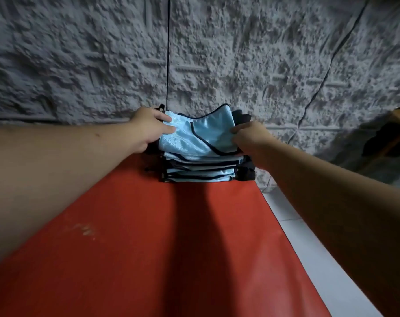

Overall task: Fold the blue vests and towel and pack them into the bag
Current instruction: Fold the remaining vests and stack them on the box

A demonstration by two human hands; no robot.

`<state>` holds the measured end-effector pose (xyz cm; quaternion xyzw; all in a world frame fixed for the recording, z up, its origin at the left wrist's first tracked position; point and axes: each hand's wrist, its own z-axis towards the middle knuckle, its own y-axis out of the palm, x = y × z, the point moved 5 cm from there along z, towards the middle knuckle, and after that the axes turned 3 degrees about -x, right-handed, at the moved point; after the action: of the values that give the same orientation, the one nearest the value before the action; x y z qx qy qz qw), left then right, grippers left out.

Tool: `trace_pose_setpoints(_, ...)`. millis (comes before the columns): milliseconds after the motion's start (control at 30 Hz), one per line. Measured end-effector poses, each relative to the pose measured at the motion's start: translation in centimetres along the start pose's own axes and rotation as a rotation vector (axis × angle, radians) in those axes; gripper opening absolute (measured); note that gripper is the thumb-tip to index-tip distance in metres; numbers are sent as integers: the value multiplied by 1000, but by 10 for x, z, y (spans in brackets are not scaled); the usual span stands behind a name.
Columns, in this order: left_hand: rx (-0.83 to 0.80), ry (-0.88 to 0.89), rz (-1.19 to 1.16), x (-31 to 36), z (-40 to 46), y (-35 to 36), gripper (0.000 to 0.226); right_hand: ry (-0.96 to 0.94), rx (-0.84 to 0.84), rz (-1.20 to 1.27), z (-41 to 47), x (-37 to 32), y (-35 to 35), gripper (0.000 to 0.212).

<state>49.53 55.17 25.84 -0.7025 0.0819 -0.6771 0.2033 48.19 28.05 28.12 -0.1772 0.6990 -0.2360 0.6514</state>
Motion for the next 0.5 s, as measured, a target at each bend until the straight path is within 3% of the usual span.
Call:
trace_pose_setpoints(267, -28, 55, -96, -1, -6, 5, 29, -68, 132, -443, -1, -15, 1, 24)
trace_pose_setpoints(400, -34, 130, -80, 6, -17, 4, 25, -80, 209, -473, -5, -17, -4, 31)
trace_pose_setpoints(500, 52, 183, -110, -1, -32, -19, 9, -135, 284, -433, -17, -20, -3, 27)
